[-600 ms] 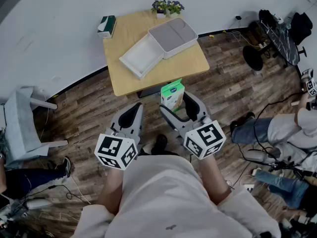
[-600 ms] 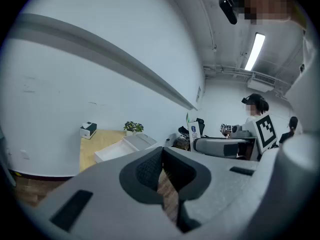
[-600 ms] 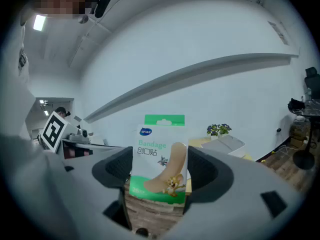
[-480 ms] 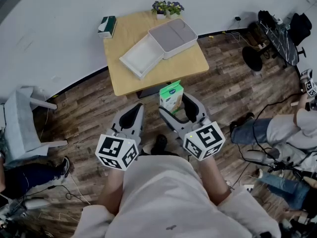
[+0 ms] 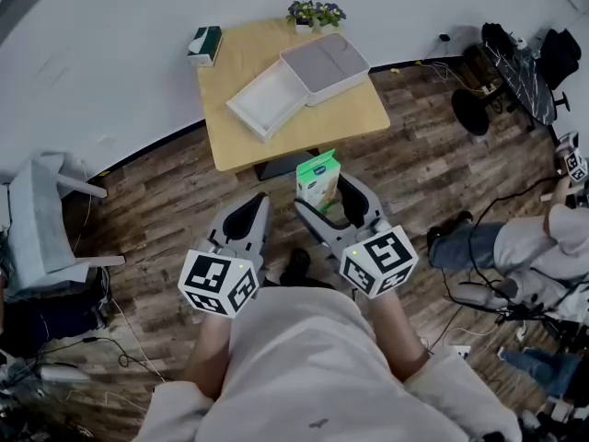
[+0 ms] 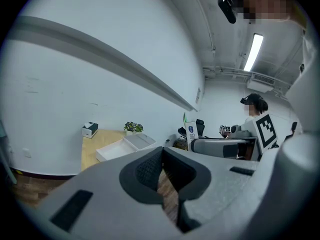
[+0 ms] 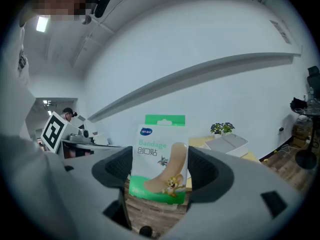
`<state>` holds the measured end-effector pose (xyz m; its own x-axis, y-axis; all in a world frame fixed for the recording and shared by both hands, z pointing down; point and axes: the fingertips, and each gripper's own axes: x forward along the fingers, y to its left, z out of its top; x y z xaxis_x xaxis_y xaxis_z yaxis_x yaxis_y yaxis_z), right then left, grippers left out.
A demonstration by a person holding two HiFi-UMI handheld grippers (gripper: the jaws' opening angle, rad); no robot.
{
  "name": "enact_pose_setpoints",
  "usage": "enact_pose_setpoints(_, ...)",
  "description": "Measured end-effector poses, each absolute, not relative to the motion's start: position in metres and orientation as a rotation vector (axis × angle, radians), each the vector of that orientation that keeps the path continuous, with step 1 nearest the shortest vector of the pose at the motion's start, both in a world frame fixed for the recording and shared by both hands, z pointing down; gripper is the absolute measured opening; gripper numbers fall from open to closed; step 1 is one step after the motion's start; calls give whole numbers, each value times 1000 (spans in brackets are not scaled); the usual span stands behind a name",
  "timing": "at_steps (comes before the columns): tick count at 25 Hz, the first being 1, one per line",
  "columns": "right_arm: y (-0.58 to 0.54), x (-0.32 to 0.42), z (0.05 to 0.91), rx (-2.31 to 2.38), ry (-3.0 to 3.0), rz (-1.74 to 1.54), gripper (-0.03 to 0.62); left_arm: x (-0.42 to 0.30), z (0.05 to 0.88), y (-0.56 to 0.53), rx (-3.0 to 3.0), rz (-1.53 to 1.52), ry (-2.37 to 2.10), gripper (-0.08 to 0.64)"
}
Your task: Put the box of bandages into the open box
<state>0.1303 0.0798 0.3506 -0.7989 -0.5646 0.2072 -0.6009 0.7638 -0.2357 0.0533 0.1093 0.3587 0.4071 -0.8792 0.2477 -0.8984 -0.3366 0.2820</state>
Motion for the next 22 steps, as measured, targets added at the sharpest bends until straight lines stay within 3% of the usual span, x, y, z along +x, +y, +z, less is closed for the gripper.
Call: enact_pose_setpoints(22,68,118,365,933,-2801,518,354,31,374,102,2252,88,-1533,-2)
